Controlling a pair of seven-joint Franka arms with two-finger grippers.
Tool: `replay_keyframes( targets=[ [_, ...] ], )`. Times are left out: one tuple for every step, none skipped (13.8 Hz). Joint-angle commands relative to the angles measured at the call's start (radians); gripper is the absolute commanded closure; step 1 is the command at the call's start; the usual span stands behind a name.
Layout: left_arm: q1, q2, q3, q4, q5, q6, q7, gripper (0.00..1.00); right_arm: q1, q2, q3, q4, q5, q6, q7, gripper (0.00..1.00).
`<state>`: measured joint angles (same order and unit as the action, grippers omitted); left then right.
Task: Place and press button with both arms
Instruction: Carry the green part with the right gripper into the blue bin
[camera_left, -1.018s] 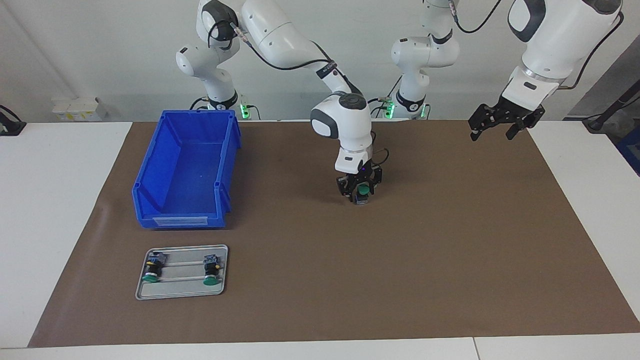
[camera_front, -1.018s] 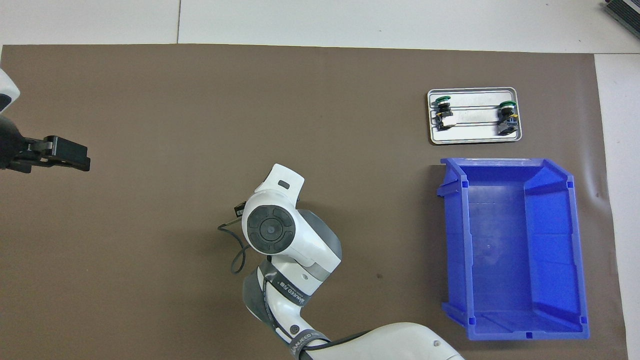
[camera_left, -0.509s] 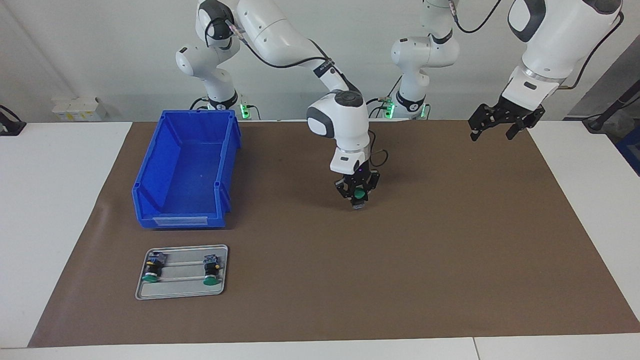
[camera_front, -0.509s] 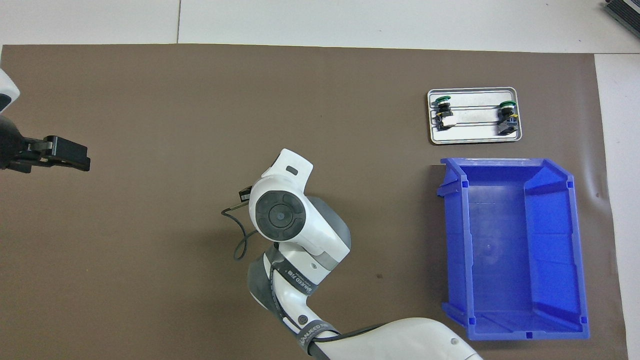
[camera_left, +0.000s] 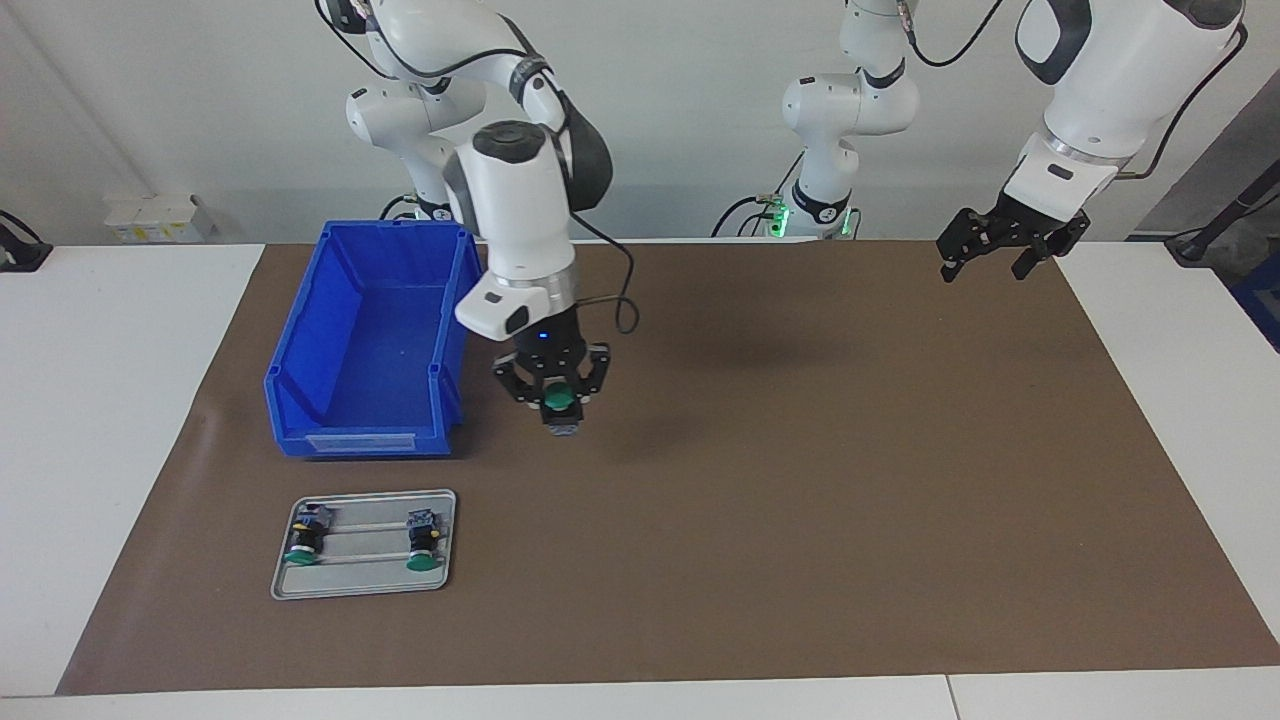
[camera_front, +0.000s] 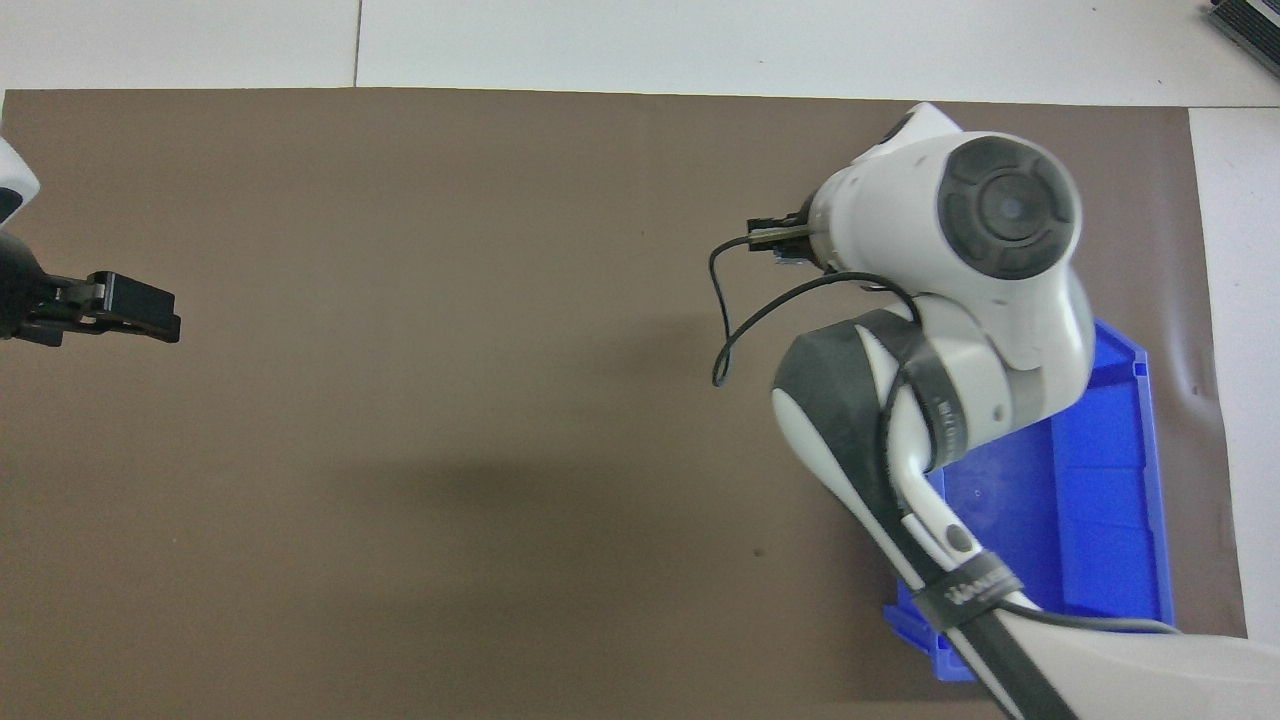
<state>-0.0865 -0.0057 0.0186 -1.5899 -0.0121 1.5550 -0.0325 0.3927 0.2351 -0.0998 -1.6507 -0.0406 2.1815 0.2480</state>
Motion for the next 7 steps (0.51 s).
replay_keyframes(
  targets=[
    [0.011,-0.023,-0.006,-0.024,0.003,-0.001,0.011,0.00,-0.159,-0.118,0.022,-0.130,0.028,-0.038,-0.220,1.00],
    [0.011,-0.023,-0.006,-0.024,0.003,-0.001,0.011,0.00,-0.205,-0.155,0.022,-0.188,0.051,-0.049,-0.269,1.00],
    [0.011,-0.023,-0.006,-0.024,0.003,-0.001,0.011,0.00,-0.237,-0.186,0.020,-0.254,0.063,-0.033,-0.323,1.00],
    [0.011,-0.023,-0.006,-0.024,0.003,-0.001,0.010,0.00,-0.259,-0.218,0.020,-0.330,0.065,0.000,-0.346,1.00],
    [0.011,-0.023,-0.006,-0.024,0.003,-0.001,0.011,0.00,-0.282,-0.250,0.020,-0.407,0.065,0.048,-0.355,1.00],
    [0.011,-0.023,-0.006,-0.024,0.003,-0.001,0.011,0.00,-0.294,-0.278,0.020,-0.485,0.065,0.101,-0.360,1.00],
    [0.011,-0.023,-0.006,-0.024,0.003,-0.001,0.011,0.00,-0.296,-0.299,0.020,-0.557,0.074,0.160,-0.360,1.00]
  ],
)
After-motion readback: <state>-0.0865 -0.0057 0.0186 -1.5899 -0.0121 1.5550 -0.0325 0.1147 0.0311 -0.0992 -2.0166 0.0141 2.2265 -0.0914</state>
